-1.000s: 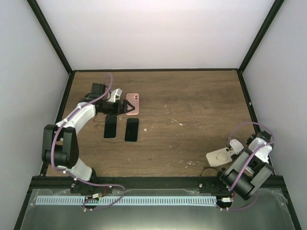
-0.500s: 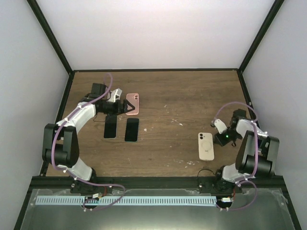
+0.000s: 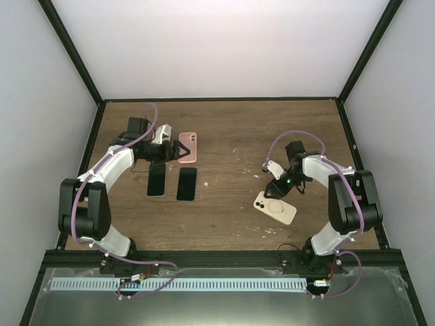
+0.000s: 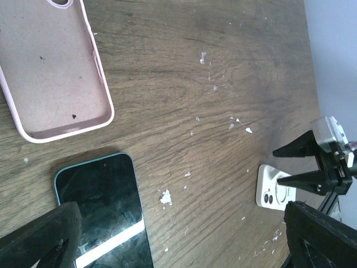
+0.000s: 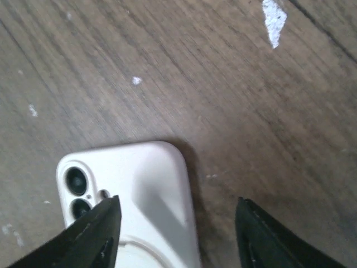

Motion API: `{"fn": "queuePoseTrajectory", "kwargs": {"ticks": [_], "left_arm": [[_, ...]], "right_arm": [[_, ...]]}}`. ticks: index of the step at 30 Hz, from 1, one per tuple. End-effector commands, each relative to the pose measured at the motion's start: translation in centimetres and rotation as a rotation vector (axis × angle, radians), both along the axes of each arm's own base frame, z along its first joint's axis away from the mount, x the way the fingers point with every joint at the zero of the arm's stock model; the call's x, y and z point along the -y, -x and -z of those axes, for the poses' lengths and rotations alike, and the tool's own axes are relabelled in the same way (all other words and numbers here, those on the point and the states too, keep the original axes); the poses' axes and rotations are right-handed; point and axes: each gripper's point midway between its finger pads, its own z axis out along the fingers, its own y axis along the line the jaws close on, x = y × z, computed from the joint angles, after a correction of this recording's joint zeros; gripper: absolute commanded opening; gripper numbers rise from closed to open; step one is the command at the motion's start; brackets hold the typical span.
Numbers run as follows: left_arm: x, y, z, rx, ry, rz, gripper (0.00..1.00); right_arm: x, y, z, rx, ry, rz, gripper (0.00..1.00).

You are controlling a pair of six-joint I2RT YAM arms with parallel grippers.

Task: Take the phone out of the phone case
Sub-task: Adjust the phone at the center of the board, then pick up the phone at the center of the board.

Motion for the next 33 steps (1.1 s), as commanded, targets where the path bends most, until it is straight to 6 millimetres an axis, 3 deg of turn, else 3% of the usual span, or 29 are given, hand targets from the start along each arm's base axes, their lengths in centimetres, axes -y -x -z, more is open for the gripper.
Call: {"fn": "queuePoseTrajectory", "kwargs": {"ticks": [1,4,5,13,26,33], "left_arm": [[-0.3,0.4,-0.9,0.035,-0.001,-0.001,1.00],[-0.2,0.5,-1.0,0.041,0.003,0.000,1.00],[-0.2,0.5,-1.2,0.045,0.006,0.002,1.00],[-0.2,0.5,-1.8,0.061,-0.004,0.024,1.00],[-0.3,0.7,-2.4,0.095,-0.015,0.033,1.00],[-0.6,0.2,-3.1,0.140,-0.039,0.028,1.00]], "right_arm": [[-0.7,1.5,-2.5,-0.021,-0.038,0.005,0.69],[-0.6,2.9,-3.5,-0.007,-0.041,-0.014,0.95],[-0.4,3.3,-3.6,-0.001,-0.035,-0.021,0.99],[1.7,4.7,-1.6,0.032,0.127,-0.048,1.00],[2.1,6.3,1.8,0.055,0.313,-0.160,1.00],[2.7,6.1,3.0,0.089,0.397,-0.177,0.91]]}}
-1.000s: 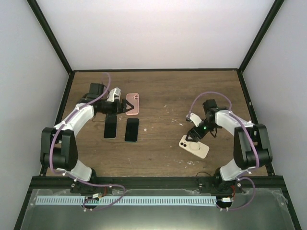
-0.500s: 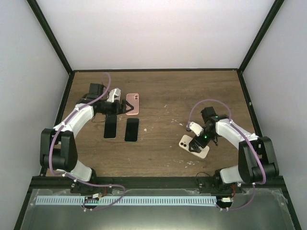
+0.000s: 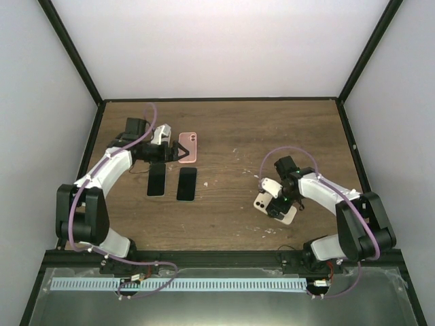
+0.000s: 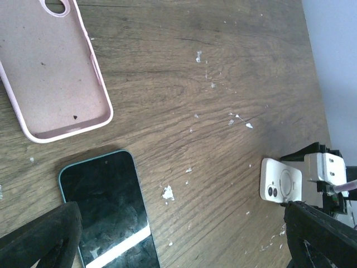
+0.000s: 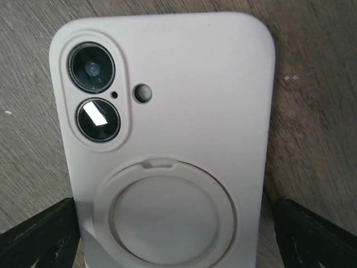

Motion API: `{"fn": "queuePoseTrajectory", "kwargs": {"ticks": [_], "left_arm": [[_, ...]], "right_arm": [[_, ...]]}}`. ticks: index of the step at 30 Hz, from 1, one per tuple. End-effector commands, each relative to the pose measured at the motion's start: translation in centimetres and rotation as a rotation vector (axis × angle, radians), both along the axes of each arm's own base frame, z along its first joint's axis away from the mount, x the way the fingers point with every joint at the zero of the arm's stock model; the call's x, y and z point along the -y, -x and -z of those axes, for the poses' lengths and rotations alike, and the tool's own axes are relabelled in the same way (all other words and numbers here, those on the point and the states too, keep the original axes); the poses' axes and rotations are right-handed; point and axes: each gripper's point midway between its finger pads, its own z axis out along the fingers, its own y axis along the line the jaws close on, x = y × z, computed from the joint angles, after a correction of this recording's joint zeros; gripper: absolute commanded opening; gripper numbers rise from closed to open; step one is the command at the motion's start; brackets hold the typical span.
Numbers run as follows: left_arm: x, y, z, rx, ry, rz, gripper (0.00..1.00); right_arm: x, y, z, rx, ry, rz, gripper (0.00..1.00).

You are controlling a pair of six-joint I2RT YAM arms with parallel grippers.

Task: Take the phone out of the phone case
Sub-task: Pick up the phone at the center of the board.

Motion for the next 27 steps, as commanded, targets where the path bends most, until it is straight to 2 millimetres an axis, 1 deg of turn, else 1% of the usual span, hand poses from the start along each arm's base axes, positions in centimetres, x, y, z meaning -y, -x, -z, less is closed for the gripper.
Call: {"fn": "queuePoseTrajectory", "kwargs": {"ticks": [1,4,7,9,11,13,15,19,23,27], "left_arm": [[-0.4,-0.7,-2.2,0.099,-0.020,0.003,1.00],[-0.5,-1.0,-2.8,0.133,-0.030,0.004,1.00],[-0.6,-1.2,-3.2,0.147,-0.038,0.003,1.00],[-0.7,-1.3,-3.3,0.156,-0.045,0.001,1.00],[-0.7,-1.3,-3.4,0.173,-0.057,0.005,1.00],[-0.4,-1.1,-3.9,0.205,-0.055,0.034,1.00],[0.2,-0.7,-4.6,0.244,-0.046,0.079,1.00],[1.4,0.2,-5.5,0.300,-0.027,0.163,1.00],[2.5,1.7,-7.1,0.370,0.034,0.282,1.00],[3.0,2.9,-7.7,0.429,0.030,0.412,1.00]], "right_arm": [[1.1,0.7,1.9,0.003,0.107,-0.016,0.91],[0.5,1.9,2.4,-0.024,0.108,-0.050,0.90],[0.0,2.8,2.7,-0.071,0.075,-0.050,0.84],[0.0,2.6,2.7,-0.071,0.084,-0.048,0.78],[-0.5,1.9,2.0,-0.059,0.064,-0.048,0.73],[-1.7,0.8,0.5,-0.040,0.013,-0.045,0.66],[-3.3,-0.7,-1.7,-0.011,-0.053,-0.045,0.60],[-6.4,-3.7,-6.1,0.040,-0.182,-0.051,0.54],[-9.5,-4.8,-10.1,0.047,-0.339,-0.104,0.50],[-11.8,-5.1,-13.2,0.025,-0.462,-0.155,0.48]]}}
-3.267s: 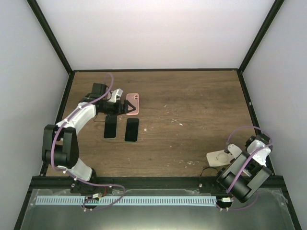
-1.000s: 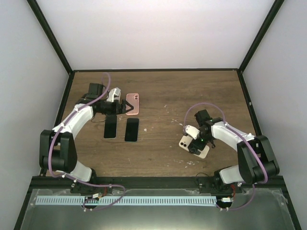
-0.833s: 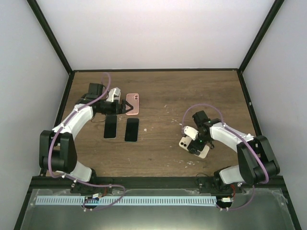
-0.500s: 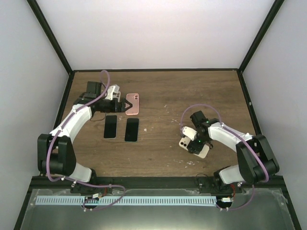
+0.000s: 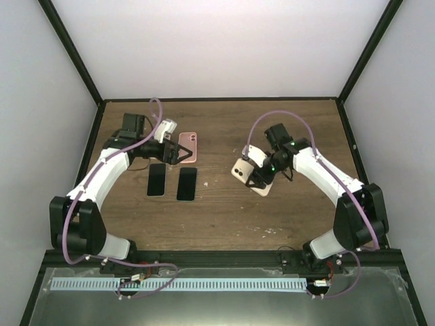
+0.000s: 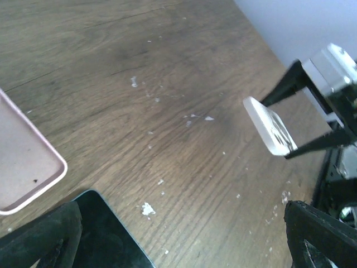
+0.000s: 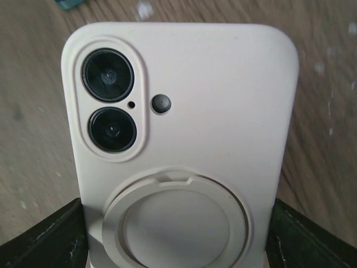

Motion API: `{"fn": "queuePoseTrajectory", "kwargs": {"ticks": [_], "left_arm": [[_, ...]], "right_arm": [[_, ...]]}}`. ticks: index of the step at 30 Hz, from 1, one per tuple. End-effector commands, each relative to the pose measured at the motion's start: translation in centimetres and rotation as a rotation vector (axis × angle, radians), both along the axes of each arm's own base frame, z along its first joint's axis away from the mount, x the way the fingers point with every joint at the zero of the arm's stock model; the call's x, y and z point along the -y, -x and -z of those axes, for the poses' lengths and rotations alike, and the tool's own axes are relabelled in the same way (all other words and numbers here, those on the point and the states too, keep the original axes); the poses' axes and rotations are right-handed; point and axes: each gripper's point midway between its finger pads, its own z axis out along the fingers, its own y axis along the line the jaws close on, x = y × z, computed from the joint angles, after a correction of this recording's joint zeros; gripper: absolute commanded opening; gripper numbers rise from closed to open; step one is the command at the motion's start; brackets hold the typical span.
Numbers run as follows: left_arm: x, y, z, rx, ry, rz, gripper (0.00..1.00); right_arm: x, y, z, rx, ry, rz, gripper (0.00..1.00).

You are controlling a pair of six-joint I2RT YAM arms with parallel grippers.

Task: Take the phone out of the phone case
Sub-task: Pick up the phone at the center of the board.

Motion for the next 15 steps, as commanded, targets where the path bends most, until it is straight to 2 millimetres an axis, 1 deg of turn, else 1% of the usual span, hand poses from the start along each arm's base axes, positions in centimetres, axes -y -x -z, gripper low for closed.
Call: {"fn": "queuePoseTrajectory", "kwargs": {"ticks": [1,4,6,7,9,11,12,15], "left_arm": [[1.0,1.8,-2.9,0.138,-0.001,0.211,1.00],[0.5,3.1,-4.6,0.235,-0.053,0.320,1.00],[0.0,4.4,-6.0,0.350,-0.081,0.401,1.00],[-0.2,5.2,-6.3,0.413,-0.109,0.447,1.00],[-0.2,7.3,-6.1,0.551,-0.188,0.580,1.00],[-0.1,8.4,-5.3,0.633,-0.290,0.667,1.00],[0.0,9.1,-5.2,0.679,-0.314,0.711,0.99],[0.4,12.6,-4.8,0.822,-0.313,0.887,0.97]], "right_arm": [[-3.4,1.0,-3.8,-0.067,-0.186,-0.099,0.47],[-4.7,1.4,-5.6,-0.088,-0.268,-0.144,0.46],[-5.3,1.9,-6.6,-0.104,-0.322,-0.175,0.46],[-5.6,2.2,-7.0,-0.113,-0.346,-0.190,0.46],[-6.0,2.8,-7.6,-0.130,-0.384,-0.217,0.46],[-6.3,3.3,-8.2,-0.148,-0.412,-0.241,0.46],[-6.5,3.5,-8.5,-0.153,-0.426,-0.255,0.46],[-7.1,4.5,-9.4,-0.173,-0.465,-0.298,0.46]]}}
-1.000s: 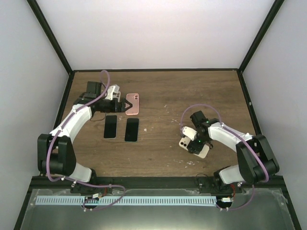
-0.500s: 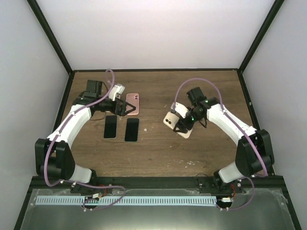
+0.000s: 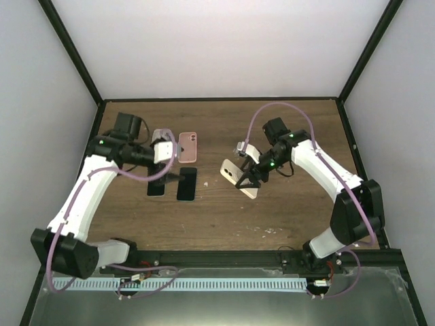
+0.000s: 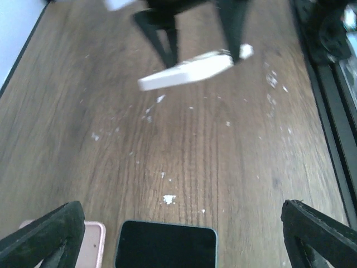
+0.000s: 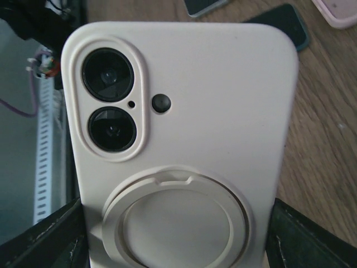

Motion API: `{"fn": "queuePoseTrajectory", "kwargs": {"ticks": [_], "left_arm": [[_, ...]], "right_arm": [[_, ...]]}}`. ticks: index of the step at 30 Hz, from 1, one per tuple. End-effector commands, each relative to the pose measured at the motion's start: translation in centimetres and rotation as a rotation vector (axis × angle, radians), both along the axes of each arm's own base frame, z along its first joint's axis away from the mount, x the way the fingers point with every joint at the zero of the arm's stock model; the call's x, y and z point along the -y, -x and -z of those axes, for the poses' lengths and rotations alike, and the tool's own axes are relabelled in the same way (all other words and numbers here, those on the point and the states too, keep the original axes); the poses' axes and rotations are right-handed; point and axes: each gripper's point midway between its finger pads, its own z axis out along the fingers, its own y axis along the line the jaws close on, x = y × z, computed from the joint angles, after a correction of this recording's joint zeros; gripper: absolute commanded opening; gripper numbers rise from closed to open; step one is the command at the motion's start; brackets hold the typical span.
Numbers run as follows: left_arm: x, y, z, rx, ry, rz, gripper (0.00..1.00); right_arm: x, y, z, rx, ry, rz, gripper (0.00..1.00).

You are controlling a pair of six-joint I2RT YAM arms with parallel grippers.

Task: Take the phone out of the phone case
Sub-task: Pick up the phone at the center of the board, then adjust the phone.

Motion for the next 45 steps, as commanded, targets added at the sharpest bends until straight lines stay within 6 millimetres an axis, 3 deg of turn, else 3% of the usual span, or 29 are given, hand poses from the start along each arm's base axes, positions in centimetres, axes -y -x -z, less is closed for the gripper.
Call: {"fn": "queuePoseTrajectory", "kwargs": {"ticks": [1,7,13,22,32,37,41,45], "left_arm": [[0.2,5.5,1.6,0.260,-0.097,0.345,0.96],[2.3,8.9,1.9,0.521,-0.107,0.569,0.90],[4.3,11.0,2.6,0.671,-0.098,0.725,0.77],[6.2,10.7,3.0,0.773,-0.101,0.780,0.59],[6.4,10.2,4.6,0.749,-0.128,0.779,0.48],[6.6,9.4,5.4,0.697,-0.159,0.752,0.31],[6.8,9.7,5.1,0.667,-0.128,0.734,0.27],[6.6,10.1,5.3,0.624,-0.126,0.726,0.13]], "right_arm": [[-2.1,1.8,-3.9,-0.015,-0.156,-0.112,0.46],[-3.7,3.6,-4.1,-0.033,-0.162,-0.202,0.47],[-5.4,5.0,-4.3,-0.056,-0.168,-0.277,0.46],[-7.0,7.1,-4.0,-0.083,-0.160,-0.354,0.46],[-8.0,8.6,-4.1,-0.095,-0.165,-0.405,0.46],[-8.4,9.3,-4.6,-0.092,-0.174,-0.428,0.46],[-8.8,10.1,-4.8,-0.095,-0.180,-0.450,0.46],[-8.8,10.4,-4.6,-0.090,-0.180,-0.460,0.47]]}}
